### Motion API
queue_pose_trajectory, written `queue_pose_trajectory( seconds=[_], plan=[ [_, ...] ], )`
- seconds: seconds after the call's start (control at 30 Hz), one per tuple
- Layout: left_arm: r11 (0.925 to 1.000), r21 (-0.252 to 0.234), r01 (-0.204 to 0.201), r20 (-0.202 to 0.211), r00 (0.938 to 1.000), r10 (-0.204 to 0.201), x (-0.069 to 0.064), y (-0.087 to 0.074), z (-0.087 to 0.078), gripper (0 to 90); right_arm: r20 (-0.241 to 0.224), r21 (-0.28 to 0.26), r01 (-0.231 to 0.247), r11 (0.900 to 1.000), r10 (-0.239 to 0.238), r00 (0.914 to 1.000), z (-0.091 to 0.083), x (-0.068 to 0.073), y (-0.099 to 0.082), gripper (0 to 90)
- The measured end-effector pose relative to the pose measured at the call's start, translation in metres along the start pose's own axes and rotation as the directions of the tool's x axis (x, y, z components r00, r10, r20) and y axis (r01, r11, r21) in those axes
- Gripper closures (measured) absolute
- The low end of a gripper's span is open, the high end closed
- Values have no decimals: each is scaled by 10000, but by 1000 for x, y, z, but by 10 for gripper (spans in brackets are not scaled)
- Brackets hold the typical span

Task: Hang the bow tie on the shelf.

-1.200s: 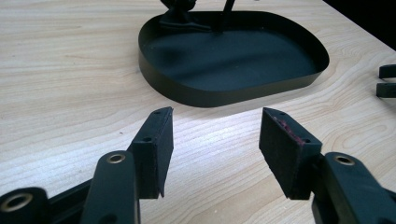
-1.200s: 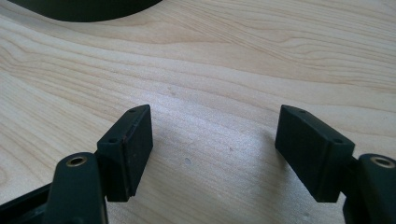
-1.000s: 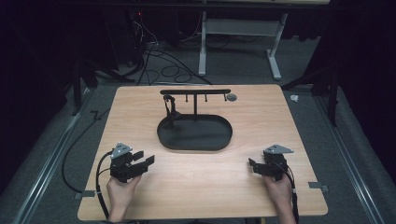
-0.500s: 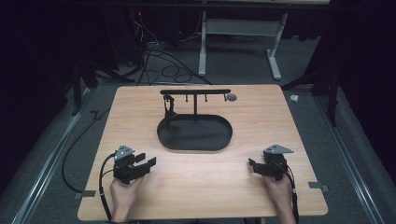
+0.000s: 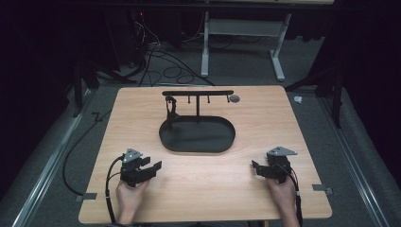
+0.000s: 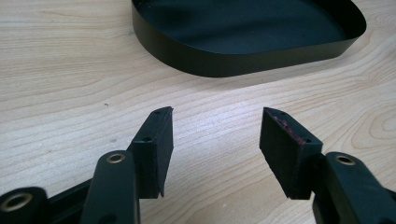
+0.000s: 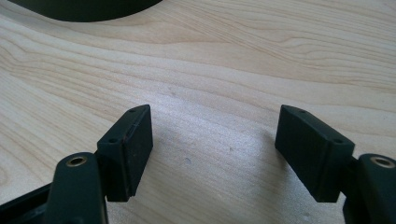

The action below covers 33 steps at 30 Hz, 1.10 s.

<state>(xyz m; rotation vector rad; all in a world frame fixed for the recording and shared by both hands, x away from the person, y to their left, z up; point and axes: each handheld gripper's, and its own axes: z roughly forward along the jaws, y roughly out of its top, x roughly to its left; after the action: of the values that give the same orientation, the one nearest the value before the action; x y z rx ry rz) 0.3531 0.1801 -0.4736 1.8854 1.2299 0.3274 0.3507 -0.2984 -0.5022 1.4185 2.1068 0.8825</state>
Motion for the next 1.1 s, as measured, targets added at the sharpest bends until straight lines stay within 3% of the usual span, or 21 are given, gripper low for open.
queue_pose_trajectory(
  seconds=[0.37,0.77,1.1],
  plan=[
    [9985,242,-482,-343,9982,490,-8,-1,14,449,0,12,-17,10000,17,10000,0,0,0,288],
    [9930,544,-1047,-703,9916,1084,-14,-3,29,450,3,1,-1,10000,1,10000,0,0,0,288],
    [9906,591,-1232,-956,9871,1285,-18,-4,38,449,1,-3,11,10000,-11,10000,0,0,0,288]
  ],
)
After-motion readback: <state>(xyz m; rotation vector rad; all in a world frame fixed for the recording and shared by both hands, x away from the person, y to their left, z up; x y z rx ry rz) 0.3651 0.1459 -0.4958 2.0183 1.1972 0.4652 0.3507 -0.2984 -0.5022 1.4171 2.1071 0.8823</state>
